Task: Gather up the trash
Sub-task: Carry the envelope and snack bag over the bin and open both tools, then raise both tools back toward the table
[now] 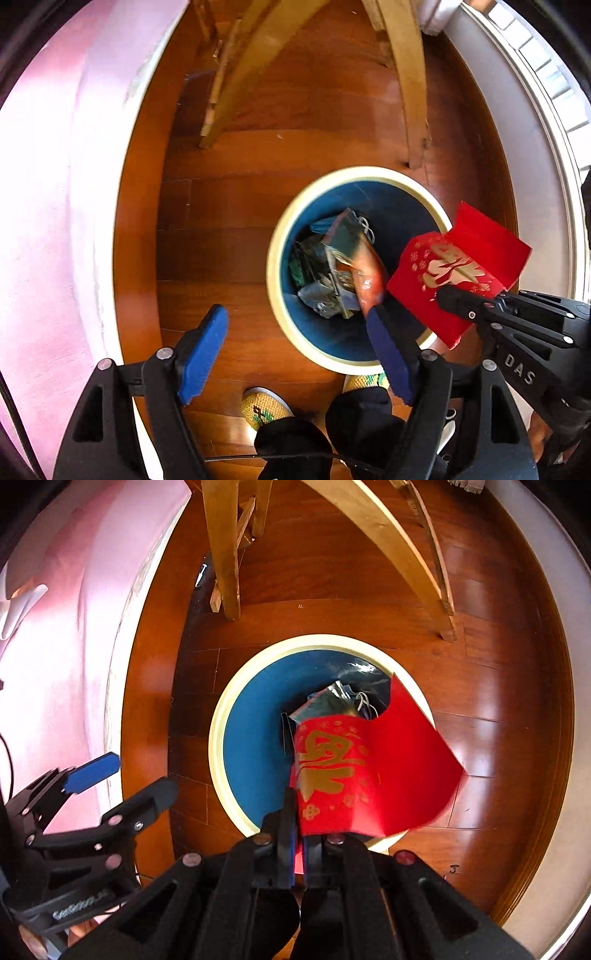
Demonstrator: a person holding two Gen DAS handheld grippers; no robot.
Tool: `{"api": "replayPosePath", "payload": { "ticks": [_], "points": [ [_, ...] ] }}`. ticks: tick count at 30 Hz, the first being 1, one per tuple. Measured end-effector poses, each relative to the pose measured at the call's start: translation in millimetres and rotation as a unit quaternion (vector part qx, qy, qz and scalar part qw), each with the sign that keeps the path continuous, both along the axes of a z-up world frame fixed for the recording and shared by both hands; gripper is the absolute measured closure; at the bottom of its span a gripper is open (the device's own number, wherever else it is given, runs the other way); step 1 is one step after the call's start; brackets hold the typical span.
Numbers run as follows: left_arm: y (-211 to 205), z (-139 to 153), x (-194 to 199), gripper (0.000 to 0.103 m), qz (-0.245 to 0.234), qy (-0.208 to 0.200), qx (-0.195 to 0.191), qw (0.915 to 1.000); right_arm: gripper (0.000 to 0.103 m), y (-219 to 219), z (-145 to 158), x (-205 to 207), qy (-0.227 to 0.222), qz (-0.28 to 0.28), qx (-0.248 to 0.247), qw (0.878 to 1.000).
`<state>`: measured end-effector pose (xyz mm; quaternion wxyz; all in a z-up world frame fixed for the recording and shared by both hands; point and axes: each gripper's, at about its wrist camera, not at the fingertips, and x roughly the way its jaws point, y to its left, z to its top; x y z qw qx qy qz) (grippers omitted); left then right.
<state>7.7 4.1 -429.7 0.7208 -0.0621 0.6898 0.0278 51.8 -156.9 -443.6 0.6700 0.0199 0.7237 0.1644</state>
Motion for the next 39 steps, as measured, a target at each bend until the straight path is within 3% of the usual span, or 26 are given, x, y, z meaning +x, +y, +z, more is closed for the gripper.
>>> {"api": "replayPosePath", "payload": {
  "ticks": [1,2,3,5,6,13,19,29,39],
  "points": [
    [5,-1,0,0.023,0.005,-0.003,0.003,1.0000,0.097,3,0,1,0.000,0.001,-0.003,1.000],
    [8,2,0,0.021,0.009,-0.006,0.007,0.9999,0.088,5,0,2,0.000,0.001,-0.007,1.000],
    [12,4,-1,0.018,0.013,-0.009,0.010,0.9998,0.072,7,0,3,0.000,0.000,-0.012,1.000],
    [18,11,-3,0.016,0.022,-0.014,0.016,0.9995,0.054,9,1,3,0.001,-0.005,-0.015,1.000],
    [21,14,-3,0.014,0.027,-0.016,0.019,0.9993,0.051,10,3,4,0.003,-0.007,-0.015,1.000],
    [48,59,-9,0.014,0.068,-0.047,0.014,0.9965,0.051,20,29,1,0.004,-0.013,-0.035,0.999],
    [61,122,-21,0.014,0.084,-0.076,0.000,0.9935,0.051,26,76,-6,0.002,-0.016,-0.045,0.999],
    [61,250,-43,0.014,0.059,-0.129,0.006,0.9899,0.051,35,206,-25,-0.061,-0.034,-0.038,0.997],
    [77,365,-56,0.014,0.041,-0.203,0.033,0.9776,0.051,50,342,-36,-0.140,-0.046,0.000,0.989]
  ]
}}
